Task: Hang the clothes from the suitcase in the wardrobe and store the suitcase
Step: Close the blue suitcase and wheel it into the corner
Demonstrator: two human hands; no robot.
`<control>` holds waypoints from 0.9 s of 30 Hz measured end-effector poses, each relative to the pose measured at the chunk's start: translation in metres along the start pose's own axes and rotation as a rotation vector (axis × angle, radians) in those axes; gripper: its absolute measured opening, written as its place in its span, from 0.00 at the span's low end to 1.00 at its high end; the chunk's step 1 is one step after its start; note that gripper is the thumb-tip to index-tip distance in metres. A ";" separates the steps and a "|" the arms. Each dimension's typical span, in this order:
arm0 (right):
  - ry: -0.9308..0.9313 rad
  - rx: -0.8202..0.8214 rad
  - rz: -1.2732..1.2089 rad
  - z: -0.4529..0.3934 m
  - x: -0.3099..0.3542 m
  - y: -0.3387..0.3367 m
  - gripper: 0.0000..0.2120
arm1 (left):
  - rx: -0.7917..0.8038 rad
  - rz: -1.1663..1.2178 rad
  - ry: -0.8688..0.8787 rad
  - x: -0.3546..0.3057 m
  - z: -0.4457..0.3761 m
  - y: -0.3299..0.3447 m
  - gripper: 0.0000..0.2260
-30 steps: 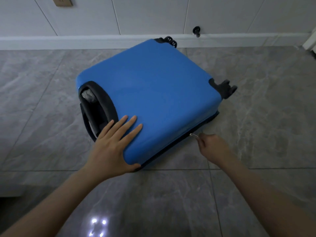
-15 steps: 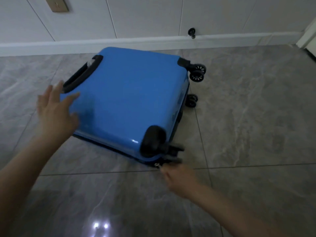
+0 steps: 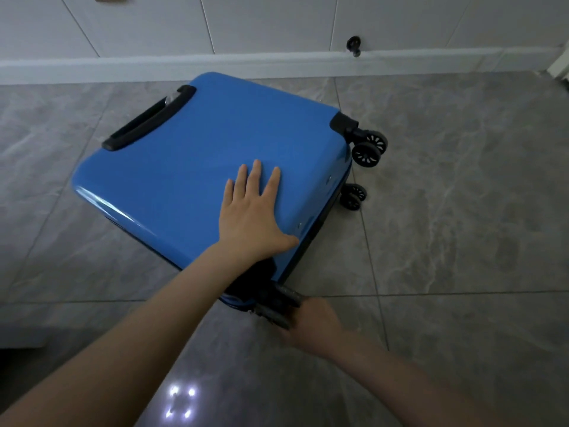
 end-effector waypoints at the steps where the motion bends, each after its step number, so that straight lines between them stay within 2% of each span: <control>1: 0.005 0.018 -0.002 0.001 0.000 0.000 0.11 | -0.002 0.002 0.001 0.000 0.000 -0.001 0.50; 5: -0.062 -0.163 -0.029 0.002 -0.006 -0.035 0.09 | 0.009 0.002 0.005 0.005 0.002 -0.001 0.50; 7: -0.013 -0.156 -0.025 0.005 -0.027 -0.045 0.08 | 0.004 0.000 0.018 0.007 0.003 -0.001 0.50; 14: 0.286 -0.231 -0.140 -0.002 -0.103 -0.074 0.27 | -0.007 -0.018 0.090 0.016 0.019 0.001 0.50; 20: 0.554 -0.370 -0.171 0.014 -0.152 -0.101 0.15 | -0.033 -0.048 0.236 0.034 0.041 0.003 0.50; 24: 0.707 -0.372 -0.261 0.039 -0.164 -0.111 0.20 | 0.011 -0.081 0.382 0.062 0.043 0.003 0.51; 27: 0.657 -0.358 -0.213 0.046 -0.152 -0.112 0.20 | 0.019 -0.144 0.431 0.089 0.033 0.001 0.52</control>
Point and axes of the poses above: each hand's wrist, its own z-axis away from the middle knuckle, its own y-axis out of the palm, x = y × z, the point moved 3 cm from there along -z, towards the middle knuckle, and after that the axes turned 15 degrees about -z, right-handed, at the moved point
